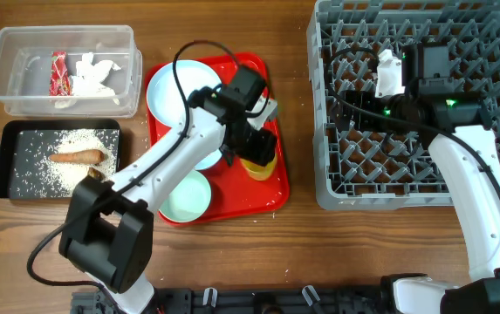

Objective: Sort waste into correct bins and load items into the dishwasher rack
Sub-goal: 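Grasp the yellow cup with the left gripper and lift it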

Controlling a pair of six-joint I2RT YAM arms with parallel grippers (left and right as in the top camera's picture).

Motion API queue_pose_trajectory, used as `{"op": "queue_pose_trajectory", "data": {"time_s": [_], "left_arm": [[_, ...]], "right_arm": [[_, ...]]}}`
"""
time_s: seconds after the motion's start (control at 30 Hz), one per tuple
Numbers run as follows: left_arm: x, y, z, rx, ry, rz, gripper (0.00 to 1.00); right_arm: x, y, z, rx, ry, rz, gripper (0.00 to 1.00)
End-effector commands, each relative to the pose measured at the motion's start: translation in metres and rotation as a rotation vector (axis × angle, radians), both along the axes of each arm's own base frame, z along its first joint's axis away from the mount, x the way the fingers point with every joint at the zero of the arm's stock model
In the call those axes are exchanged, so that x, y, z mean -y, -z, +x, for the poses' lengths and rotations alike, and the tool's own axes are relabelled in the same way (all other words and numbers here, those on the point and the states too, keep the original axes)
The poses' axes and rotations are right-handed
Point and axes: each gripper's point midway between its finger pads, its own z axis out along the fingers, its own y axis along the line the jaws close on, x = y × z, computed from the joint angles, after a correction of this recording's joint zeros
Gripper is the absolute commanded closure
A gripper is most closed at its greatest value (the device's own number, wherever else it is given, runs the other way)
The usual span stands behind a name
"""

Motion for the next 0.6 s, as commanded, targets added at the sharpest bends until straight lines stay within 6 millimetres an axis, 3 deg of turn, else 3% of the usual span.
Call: {"op": "queue_pose_trajectory", "data": {"time_s": [0.0, 0.07, 0.2, 0.33, 0.37, 0.47, 0.5, 0.57], "left_arm": [[0.006, -0.039, 0.014, 0.08, -0.012, -0.044, 0.36], [-0.003, -0.034, 0.02, 0.102, -0.034, 0.008, 0.36], [-0.023, 0.005, 0.024, 0.026, -0.173, 0.156, 0.41], [-0.022, 0.037, 0.017, -0.046, -0.168, 0.212, 0.45], [-0.022, 0.044, 0.016, -0.06, -0.165, 0.223, 0.52], [-0.022, 0.054, 0.016, -0.081, -0.186, 0.236, 0.9], [-0.021, 0.053, 0.018, -0.074, -0.187, 0.231, 0.96], [-0.025, 0.05, 0.022, -0.064, -0.199, 0.23, 0.96]], "right_arm": [[0.0, -0.003, 0.005, 0.012, 0.006, -0.011, 0.0], [0.0, -0.003, 0.005, 0.012, 0.007, -0.01, 0.0], [0.0, -0.003, 0.005, 0.009, 0.006, -0.011, 0.0], [0.0, -0.003, 0.005, 0.01, 0.007, -0.011, 0.0], [0.0, -0.003, 0.005, 0.01, 0.006, -0.011, 0.0], [0.0, -0.003, 0.004, 0.007, 0.006, -0.011, 0.0], [0.0, -0.003, 0.004, 0.007, 0.006, -0.011, 0.0], [0.0, -0.003, 0.004, 0.007, 0.006, -0.011, 0.0]]}}
